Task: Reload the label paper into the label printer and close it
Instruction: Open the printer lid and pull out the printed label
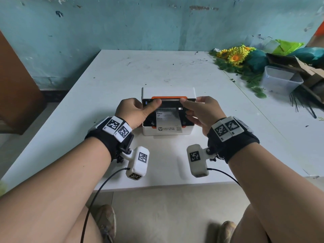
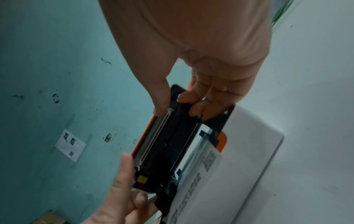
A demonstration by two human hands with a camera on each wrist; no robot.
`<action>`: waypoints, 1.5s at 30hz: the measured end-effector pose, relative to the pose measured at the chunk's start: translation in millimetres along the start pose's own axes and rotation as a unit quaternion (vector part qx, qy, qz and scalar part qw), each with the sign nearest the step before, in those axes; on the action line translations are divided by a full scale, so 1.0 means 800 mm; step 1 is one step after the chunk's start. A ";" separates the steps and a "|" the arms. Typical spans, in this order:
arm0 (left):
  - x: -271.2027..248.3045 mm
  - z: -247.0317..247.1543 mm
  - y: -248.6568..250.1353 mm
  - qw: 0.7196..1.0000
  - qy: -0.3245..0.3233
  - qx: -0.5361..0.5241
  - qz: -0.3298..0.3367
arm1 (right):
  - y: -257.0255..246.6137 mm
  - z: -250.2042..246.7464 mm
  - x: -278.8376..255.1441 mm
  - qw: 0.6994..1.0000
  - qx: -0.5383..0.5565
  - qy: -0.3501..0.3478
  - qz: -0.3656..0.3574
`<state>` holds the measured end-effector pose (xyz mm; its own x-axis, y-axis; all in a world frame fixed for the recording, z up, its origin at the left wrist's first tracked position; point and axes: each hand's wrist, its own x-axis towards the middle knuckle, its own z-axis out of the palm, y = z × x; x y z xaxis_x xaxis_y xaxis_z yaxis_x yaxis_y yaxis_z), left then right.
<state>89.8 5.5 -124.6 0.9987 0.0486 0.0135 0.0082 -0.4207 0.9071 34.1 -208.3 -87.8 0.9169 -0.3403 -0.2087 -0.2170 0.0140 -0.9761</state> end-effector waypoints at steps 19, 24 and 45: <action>-0.012 -0.003 -0.009 1.000 -0.029 0.002 -0.010 | -0.010 -0.002 0.010 0.998 -0.031 -0.044 0.014; -0.014 0.000 -0.008 1.000 -0.024 0.007 -0.009 | -0.001 0.000 0.008 0.998 -0.041 -0.039 -0.026; -0.030 0.001 0.032 0.989 -0.112 0.092 -0.020 | 0.021 0.045 -0.043 0.779 -0.551 -0.218 -0.205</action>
<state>66.0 -7.2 -102.4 0.9832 -0.1255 -0.1325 0.0352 -0.5821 0.8124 11.3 -162.5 -99.5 0.9596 0.2502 -0.1287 0.1872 -0.9094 -0.3715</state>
